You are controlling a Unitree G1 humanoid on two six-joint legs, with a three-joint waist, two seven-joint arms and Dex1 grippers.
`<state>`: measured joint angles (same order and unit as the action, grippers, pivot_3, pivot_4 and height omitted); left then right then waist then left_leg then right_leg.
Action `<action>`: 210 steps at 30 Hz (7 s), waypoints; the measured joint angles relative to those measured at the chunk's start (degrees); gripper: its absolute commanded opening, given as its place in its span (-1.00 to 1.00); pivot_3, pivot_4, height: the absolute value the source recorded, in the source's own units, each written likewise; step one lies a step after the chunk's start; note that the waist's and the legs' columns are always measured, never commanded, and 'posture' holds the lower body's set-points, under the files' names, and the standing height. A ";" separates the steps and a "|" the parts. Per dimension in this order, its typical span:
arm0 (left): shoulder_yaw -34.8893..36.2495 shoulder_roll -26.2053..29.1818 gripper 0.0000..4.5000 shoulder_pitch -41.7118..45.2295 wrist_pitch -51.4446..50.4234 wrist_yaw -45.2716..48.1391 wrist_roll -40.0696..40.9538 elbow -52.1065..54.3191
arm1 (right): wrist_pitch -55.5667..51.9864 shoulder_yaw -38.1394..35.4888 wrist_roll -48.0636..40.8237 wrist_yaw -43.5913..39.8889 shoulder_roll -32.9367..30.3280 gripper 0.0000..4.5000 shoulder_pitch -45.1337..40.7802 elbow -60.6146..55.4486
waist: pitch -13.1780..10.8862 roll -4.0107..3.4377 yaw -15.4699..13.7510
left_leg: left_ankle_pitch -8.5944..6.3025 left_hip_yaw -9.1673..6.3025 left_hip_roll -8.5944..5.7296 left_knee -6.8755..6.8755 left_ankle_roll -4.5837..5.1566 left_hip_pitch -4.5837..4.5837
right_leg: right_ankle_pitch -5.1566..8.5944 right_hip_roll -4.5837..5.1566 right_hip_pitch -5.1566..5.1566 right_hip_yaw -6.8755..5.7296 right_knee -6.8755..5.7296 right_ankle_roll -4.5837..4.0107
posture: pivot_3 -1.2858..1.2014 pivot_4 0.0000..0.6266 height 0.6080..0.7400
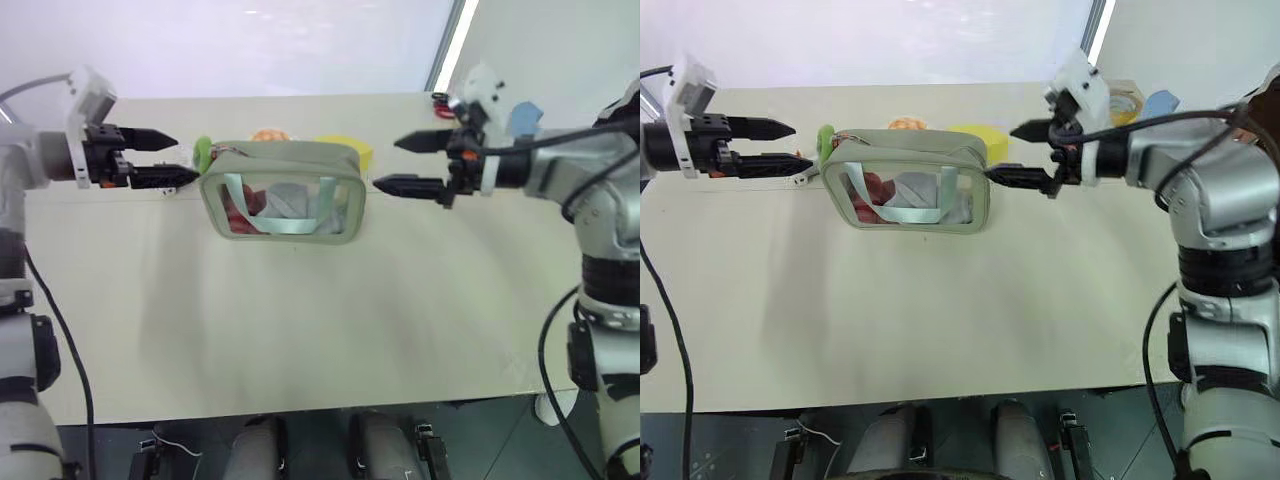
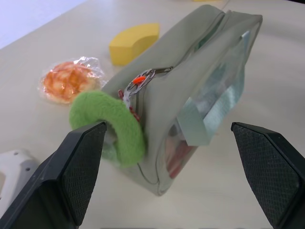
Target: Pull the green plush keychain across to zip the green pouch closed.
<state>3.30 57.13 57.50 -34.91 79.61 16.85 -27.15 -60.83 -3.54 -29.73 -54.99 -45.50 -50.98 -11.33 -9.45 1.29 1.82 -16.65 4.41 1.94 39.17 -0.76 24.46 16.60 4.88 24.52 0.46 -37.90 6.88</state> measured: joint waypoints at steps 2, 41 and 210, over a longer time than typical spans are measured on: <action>-0.08 0.09 0.99 0.27 0.57 0.17 -0.05 -1.51 | -0.91 -1.01 -0.81 1.72 -0.22 1.00 0.62 -1.41 | 0.00 0.00 0.03 | 0.00 0.01 0.00 0.00 0.00 -0.02 | 0.00 -0.02 0.00 0.00 -0.01 0.00 | 0.03 -0.52 1.00; -4.87 -20.81 0.99 13.99 8.34 -3.43 -3.83 -17.38 | 1.03 -1.06 -1.26 9.23 -3.01 1.00 3.52 1.91 | 0.00 0.00 -1.26 | 0.00 0.06 -0.07 0.08 -0.01 0.03 | 0.00 0.00 -0.03 0.01 0.00 0.00 | 0.03 -0.52 1.00; -1.32 -6.43 -0.99 -6.57 1.42 -7.03 3.94 0.75 | 22.25 16.15 15.49 -8.82 6.43 -1.00 -0.61 5.54 | -0.01 -0.02 0.67 | 0.06 0.00 -0.01 0.07 -0.10 -0.08 | 0.00 -0.06 0.05 0.06 -0.16 0.00 | 0.03 -0.52 1.00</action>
<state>1.98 50.69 50.93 -33.49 72.58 20.79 -26.40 -38.58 12.61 -14.25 -63.80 -39.07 -51.59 -5.79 -9.47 1.27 2.50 -16.59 4.41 1.93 39.24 -0.86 24.38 16.59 4.82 24.57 0.52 -38.06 6.89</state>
